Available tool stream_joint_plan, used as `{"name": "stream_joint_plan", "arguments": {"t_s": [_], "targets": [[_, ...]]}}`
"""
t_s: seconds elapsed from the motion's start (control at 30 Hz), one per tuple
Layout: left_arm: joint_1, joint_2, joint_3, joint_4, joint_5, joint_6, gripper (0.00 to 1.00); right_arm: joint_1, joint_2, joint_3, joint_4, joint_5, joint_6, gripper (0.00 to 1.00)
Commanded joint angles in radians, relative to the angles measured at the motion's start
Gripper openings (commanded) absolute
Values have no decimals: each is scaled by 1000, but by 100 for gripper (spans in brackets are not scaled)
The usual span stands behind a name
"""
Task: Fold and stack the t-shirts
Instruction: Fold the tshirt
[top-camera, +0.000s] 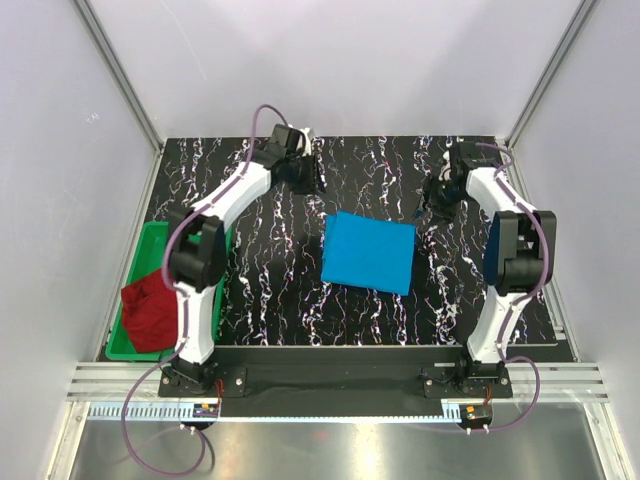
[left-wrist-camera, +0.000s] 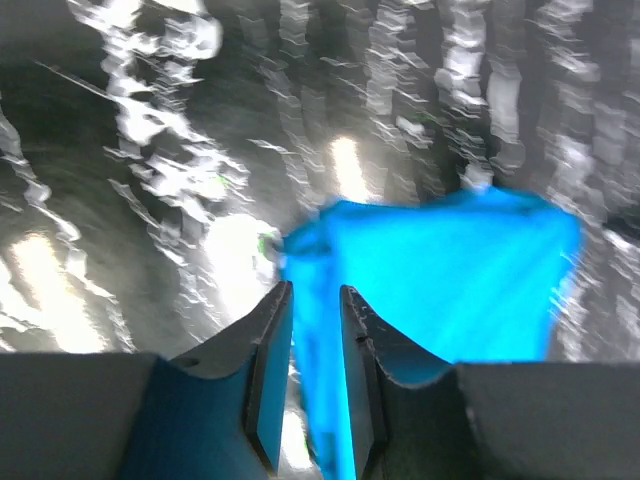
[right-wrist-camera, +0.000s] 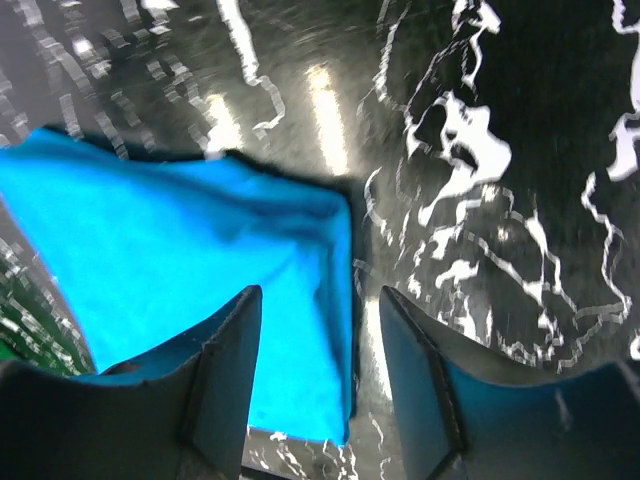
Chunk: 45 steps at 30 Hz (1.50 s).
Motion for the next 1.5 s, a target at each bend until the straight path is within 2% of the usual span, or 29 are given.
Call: {"name": "stream_joint_plan", "arguments": {"t_s": [0.0,0.07,0.13,0.17,0.2,0.3,0.4,0.7,0.87,1.03,1.13,1.23,1.33,1.37,1.47], "targets": [[-39,-186,-170,121,212,-49,30,-2,-117,-29,-35,-16,-31,58],[-64,-234,-332,259,266,-93,29,-5,-134,-71,2,-59,-10,57],[-119,-269,-426,342,313,-113,28,-4,-134,-98,43,-172,24,50],[-137,-271,-442,346,318,-114,27,-4,-131,-107,62,-210,38,44],[-162,-271,-457,344,321,-127,25,-4,-122,-120,85,-290,54,33],[-173,-287,-554,392,323,-166,17,-4,-83,-153,163,-365,116,12],[-173,-317,-627,392,283,-153,14,-4,-41,-164,208,-352,144,9],[-171,-355,-795,373,212,-134,7,-4,94,-89,163,-234,36,8],[-171,-387,-899,381,180,-124,5,-2,115,-54,136,-154,-28,9],[-173,-450,-930,343,177,-98,5,-4,66,4,65,-122,-38,28],[-174,-496,-899,298,174,-98,7,-4,6,9,30,-125,-22,34],[-174,-521,-833,257,184,-99,8,-4,-52,-35,14,-180,5,36],[-174,-522,-755,254,212,-107,9,-4,-125,-149,66,-318,70,36],[-174,-496,-735,263,236,-110,9,-4,-151,-179,85,-402,88,36],[-173,-432,-678,333,316,-159,9,23,-180,-297,157,-526,136,32]]}}
